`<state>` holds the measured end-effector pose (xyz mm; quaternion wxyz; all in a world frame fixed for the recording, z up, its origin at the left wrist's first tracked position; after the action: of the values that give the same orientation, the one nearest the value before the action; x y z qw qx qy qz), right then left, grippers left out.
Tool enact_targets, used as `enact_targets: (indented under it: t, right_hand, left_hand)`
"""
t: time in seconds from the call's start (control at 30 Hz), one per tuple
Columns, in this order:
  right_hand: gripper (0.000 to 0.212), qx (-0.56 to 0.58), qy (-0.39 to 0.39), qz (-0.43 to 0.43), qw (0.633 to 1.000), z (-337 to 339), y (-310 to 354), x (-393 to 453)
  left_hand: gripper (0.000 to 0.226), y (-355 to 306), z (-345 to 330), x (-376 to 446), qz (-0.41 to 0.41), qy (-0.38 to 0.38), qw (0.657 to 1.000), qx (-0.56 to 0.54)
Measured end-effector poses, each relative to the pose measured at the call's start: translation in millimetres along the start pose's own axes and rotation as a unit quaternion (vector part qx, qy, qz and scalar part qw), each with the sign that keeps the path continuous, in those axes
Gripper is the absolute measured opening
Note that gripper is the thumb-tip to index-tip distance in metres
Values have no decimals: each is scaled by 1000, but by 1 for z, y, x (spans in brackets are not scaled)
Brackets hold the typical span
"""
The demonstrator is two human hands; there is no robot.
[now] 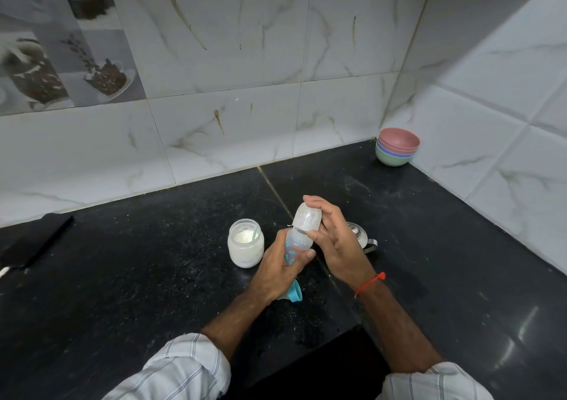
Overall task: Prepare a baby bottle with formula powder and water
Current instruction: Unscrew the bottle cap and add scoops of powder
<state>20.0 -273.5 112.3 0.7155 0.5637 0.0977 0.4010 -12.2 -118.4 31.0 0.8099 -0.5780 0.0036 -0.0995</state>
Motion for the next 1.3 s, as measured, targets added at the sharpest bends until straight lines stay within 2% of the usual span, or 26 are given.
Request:
enact_targets:
  t: [0.27,0.5,0.63,0.8,0.93,1.07,1.17,1.3]
  right_hand:
    - [39,-44,-24,9,999,0,-1,0]
    - [37,-22,-22,7,999,-1,0,0]
    - [47,-32,-9,-17,999,4,3,3]
    - [59,-106,1,-51,993,13,2,3]
    - [62,-96,-5,-38,995,12,5,4]
    - [54,-92,-43,17,995,7,8,3]
    - [47,-96,-23,13,995,4,5,2]
    - [37,-98,-61,38,993,5,5,0]
  left_hand:
    - [69,-1,1,2,4,5,1000,1]
    - [65,0,2,3,5,2,1000,17]
    - [65,2,4,3,8,4,1000,21]
    - [76,6,2,2,21,11,1000,15]
    - [77,5,3,3,26,14,999,16]
    - [77,1,4,5,20,9,1000,9]
    - [81,0,4,5,18,7,1000,3]
    - [84,-1,5,6,21,6,1000,4]
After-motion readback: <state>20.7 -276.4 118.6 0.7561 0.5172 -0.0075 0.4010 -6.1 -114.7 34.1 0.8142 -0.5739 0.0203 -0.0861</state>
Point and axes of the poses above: each hand's wrist, its own x-axis towards the middle knuckle, its own z-axis out of the back of the hand, y = z × x, the point moved 1 cm from there along x, towards the middle knuckle, and after that the axes turned 14 degrees about y, right-handed, at the moved point
